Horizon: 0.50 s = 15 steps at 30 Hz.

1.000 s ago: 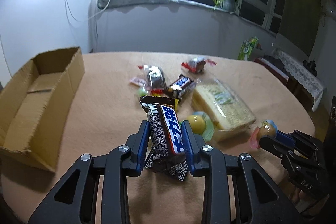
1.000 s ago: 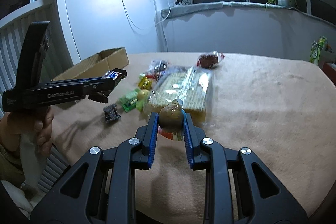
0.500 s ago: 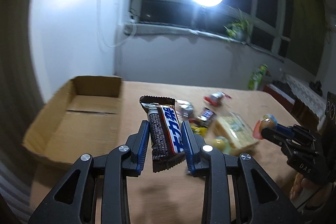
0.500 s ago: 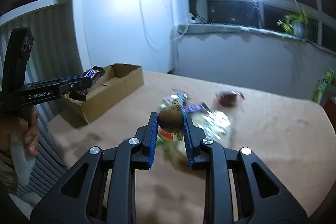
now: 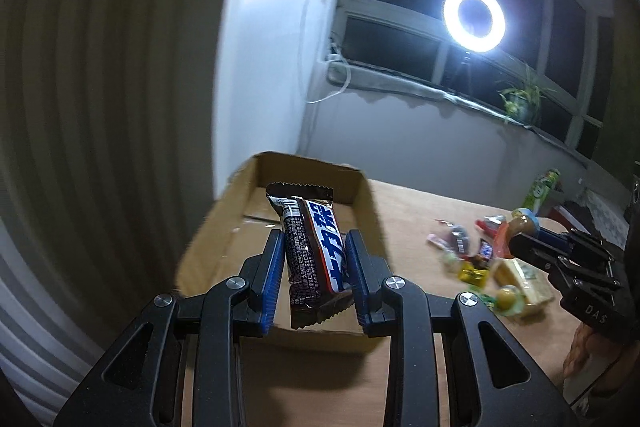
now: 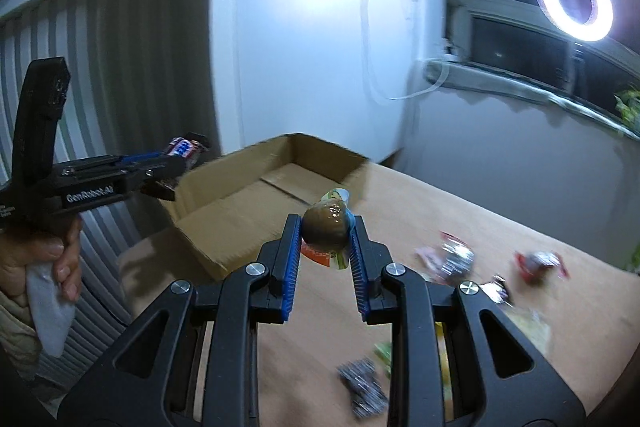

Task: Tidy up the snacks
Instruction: 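Carry both snacks over the cardboard box and open both tools to drop them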

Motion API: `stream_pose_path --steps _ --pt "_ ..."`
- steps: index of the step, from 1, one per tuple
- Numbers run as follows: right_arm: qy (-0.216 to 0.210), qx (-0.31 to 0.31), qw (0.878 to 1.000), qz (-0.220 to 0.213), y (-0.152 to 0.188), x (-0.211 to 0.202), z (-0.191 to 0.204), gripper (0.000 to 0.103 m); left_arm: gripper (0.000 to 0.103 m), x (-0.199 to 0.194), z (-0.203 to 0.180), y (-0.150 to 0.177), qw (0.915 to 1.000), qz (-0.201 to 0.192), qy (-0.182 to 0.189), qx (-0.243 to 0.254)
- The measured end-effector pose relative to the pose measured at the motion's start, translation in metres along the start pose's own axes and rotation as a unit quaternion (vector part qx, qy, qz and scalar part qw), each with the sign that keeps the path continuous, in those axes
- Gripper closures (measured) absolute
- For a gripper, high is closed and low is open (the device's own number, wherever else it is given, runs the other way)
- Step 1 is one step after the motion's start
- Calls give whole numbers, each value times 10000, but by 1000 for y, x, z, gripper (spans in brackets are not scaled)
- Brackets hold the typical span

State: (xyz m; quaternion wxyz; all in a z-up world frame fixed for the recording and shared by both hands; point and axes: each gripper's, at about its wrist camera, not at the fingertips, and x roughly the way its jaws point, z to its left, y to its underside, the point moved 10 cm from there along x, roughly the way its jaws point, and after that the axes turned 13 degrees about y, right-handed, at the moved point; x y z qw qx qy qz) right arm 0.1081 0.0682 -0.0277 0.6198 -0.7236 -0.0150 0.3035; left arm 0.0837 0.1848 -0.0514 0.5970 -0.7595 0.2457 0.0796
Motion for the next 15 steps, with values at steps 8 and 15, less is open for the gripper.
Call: stream_pose_path --steps 8,15 --pt "-495 -374 9980 95 -22 47 69 79 74 17 33 5 9996 96 -52 -259" --pt "-423 -425 9979 243 -22 81 82 31 54 32 44 8 9993 230 -134 -244"
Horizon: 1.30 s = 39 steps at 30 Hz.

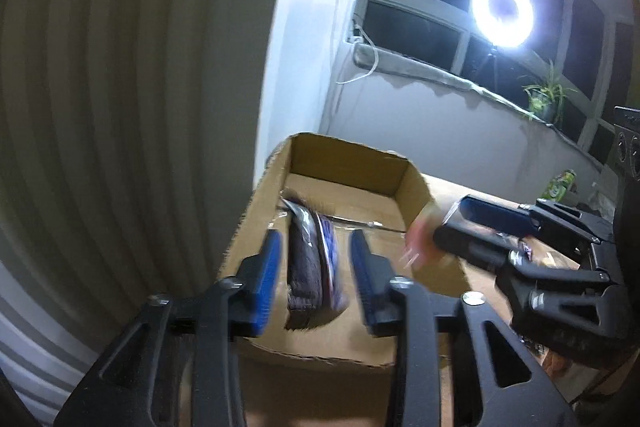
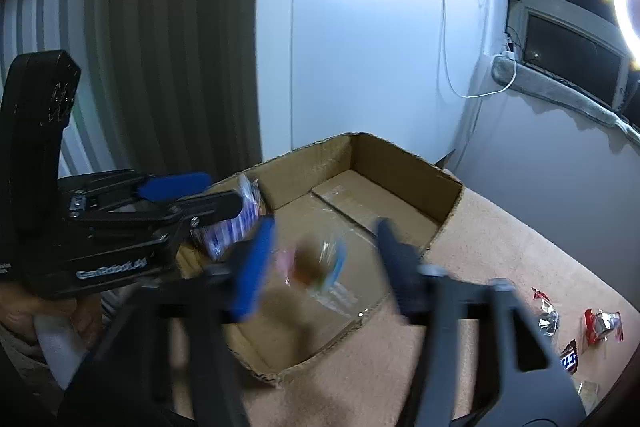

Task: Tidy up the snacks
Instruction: 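Carry both snacks over the cardboard box and open both tools to drop them, then move both open tools back over the snacks on the table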

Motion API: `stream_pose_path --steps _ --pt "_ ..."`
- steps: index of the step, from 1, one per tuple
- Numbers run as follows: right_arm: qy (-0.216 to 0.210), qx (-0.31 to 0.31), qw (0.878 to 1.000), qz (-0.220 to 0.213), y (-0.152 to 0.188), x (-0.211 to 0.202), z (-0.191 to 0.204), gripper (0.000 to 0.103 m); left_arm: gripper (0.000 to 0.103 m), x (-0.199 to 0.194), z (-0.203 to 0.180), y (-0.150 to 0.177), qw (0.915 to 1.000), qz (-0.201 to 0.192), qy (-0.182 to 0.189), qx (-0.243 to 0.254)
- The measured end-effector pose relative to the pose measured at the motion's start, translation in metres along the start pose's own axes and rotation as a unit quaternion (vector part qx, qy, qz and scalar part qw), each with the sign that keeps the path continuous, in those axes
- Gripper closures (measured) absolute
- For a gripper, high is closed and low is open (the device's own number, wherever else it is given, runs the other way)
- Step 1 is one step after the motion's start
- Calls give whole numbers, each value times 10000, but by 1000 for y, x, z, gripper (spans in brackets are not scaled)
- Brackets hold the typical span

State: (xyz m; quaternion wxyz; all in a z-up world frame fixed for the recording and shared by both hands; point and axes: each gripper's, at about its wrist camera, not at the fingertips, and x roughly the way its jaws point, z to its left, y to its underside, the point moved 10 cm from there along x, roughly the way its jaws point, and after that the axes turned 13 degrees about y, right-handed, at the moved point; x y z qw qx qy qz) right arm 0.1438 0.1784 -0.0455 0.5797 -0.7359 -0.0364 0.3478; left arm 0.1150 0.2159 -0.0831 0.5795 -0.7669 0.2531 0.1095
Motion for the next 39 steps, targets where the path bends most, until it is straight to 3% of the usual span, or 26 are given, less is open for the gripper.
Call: stream_pose_path --steps 1,2,6,10,13,19,26,39 --pt "40 29 10000 -14 2 -1 -4 28 37 -2 3 0 10000 -53 -33 -37" --pt "88 45 10000 2 5 -3 -8 28 28 -6 4 0 9999 -145 -48 -67" --pt "333 72 9994 50 17 -16 -18 27 27 -17 8 1 9996 -253 -106 -66" --pt "400 86 9991 -104 23 -36 -16 26 27 -22 6 2 9994 -311 -88 -131" --pt "492 114 9984 -267 25 -50 -14 19 27 -28 6 5 9994 -304 -84 -146" --pt "506 233 9981 -245 41 -71 -11 19 25 -38 -5 6 9994 -339 -67 -65" --pt "668 380 9970 23 82 -88 -29 19 25 -35 -36 17 9997 -194 71 143" --pt "818 1575 9814 728 149 -103 -115 19 24 -11 -122 44 9951 241 669 681"
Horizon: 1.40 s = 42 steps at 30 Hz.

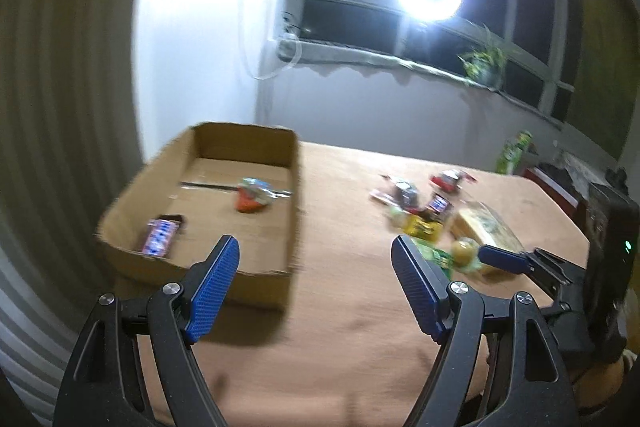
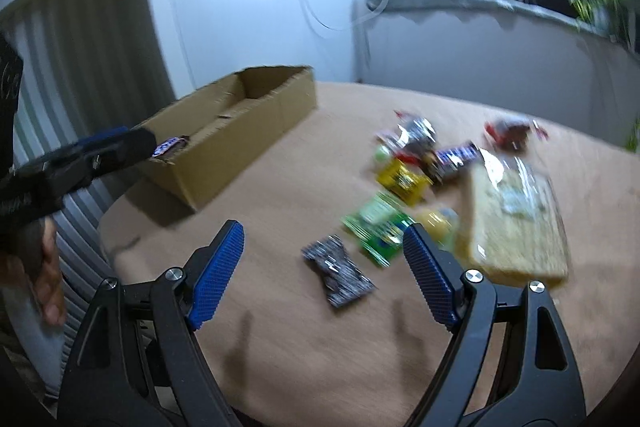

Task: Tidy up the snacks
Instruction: 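Move both open tools back over the snacks on the table, then grasp the black patterned candy with the left tool while the right grasps the yellow ball candy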

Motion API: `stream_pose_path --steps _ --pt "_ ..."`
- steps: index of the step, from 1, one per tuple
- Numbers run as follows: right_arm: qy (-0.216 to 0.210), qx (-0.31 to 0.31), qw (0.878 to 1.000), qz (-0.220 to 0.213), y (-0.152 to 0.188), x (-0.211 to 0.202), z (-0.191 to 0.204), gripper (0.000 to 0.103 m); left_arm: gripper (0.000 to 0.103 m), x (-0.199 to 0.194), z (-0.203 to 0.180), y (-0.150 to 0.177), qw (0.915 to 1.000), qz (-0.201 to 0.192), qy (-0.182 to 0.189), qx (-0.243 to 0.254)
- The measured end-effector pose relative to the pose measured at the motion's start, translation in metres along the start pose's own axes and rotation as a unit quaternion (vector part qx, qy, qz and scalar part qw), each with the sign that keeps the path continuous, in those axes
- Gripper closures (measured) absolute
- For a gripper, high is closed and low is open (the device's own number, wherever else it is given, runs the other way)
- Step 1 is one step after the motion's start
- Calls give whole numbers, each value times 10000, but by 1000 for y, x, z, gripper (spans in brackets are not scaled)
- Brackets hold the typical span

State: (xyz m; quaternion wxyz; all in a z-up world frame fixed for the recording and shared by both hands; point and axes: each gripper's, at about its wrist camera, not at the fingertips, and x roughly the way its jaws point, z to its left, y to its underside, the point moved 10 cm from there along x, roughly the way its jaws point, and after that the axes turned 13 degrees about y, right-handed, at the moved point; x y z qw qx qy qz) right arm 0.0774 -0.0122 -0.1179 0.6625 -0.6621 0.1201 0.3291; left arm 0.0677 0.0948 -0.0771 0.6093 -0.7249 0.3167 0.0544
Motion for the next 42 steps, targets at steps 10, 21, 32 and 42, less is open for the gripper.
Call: stream_pose_path --steps 10,21,32,42 --pt "152 622 9971 408 15 21 -78 19 24 60 -53 46 9941 871 605 213" --pt "-158 96 9975 677 7 38 -74 31 24 103 -90 72 9837 1418 750 817" --pt "-88 -66 9979 645 14 44 -70 64 93 108 -84 66 9846 1350 668 885" --pt "-55 60 9992 398 8 37 -75 67 95 102 -74 61 9884 1165 901 361"
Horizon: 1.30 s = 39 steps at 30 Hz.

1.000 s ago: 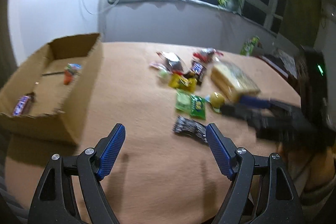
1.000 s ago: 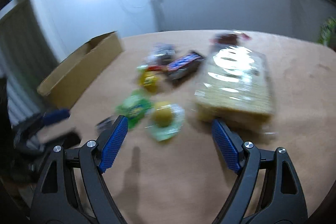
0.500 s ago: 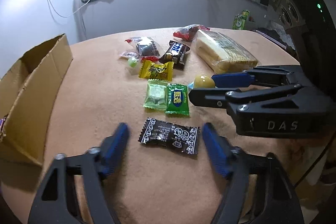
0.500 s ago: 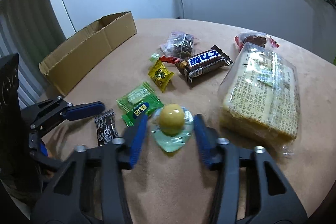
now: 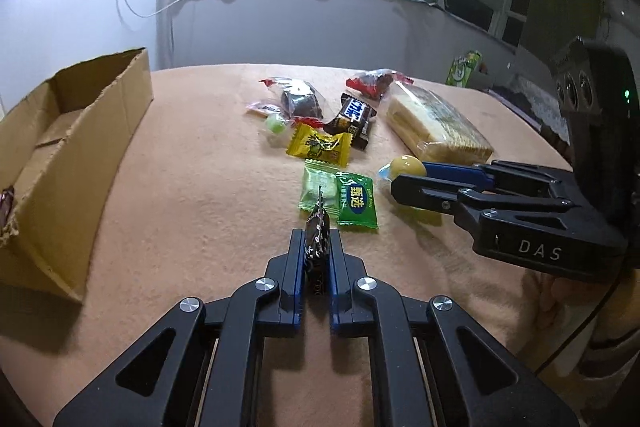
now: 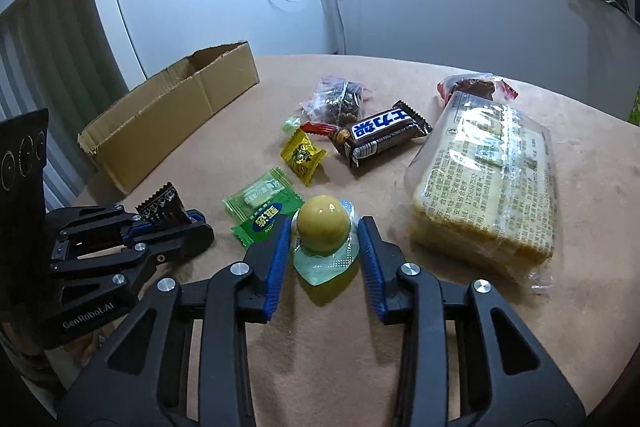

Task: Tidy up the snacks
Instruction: 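Grasp the black patterned candy with the left tool while the right grasps the yellow ball candy, then carry both candies into the cardboard box and open both tools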

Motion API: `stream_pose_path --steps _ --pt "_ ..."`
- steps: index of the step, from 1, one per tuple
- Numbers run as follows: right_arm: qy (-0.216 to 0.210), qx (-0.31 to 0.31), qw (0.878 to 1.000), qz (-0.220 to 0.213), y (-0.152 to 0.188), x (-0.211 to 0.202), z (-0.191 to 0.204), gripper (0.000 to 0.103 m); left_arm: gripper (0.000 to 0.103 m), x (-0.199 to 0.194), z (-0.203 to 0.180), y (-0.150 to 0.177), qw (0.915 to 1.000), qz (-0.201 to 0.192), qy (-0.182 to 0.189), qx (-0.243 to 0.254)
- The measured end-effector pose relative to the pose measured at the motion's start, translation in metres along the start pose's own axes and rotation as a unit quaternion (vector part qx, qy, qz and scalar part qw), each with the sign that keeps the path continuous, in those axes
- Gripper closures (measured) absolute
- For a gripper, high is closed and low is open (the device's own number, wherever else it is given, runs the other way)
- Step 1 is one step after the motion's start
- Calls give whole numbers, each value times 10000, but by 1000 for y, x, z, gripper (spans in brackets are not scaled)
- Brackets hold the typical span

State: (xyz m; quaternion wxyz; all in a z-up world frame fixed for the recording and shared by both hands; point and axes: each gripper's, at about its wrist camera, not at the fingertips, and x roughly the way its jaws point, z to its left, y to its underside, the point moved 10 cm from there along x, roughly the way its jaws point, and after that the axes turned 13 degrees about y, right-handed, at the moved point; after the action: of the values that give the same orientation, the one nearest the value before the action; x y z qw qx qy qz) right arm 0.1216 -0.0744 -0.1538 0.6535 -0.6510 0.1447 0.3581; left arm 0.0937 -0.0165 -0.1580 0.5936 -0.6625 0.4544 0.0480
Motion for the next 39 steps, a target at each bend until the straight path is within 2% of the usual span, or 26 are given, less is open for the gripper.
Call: stream_pose_path --steps 13,22,28,39 --pt "-16 243 9994 -239 -10 -14 -7 67 95 -32 -4 -22 9992 -385 -106 95" --pt "36 103 9981 -605 -43 -40 8 67 95 -77 12 -49 9958 -815 -368 177" --pt "-13 -180 9974 -696 -62 -43 39 67 95 -108 42 -58 9919 -1144 -545 22" --pt "-417 -830 9934 -677 -88 -21 136 67 95 -155 113 -50 9826 -1542 -921 -465"
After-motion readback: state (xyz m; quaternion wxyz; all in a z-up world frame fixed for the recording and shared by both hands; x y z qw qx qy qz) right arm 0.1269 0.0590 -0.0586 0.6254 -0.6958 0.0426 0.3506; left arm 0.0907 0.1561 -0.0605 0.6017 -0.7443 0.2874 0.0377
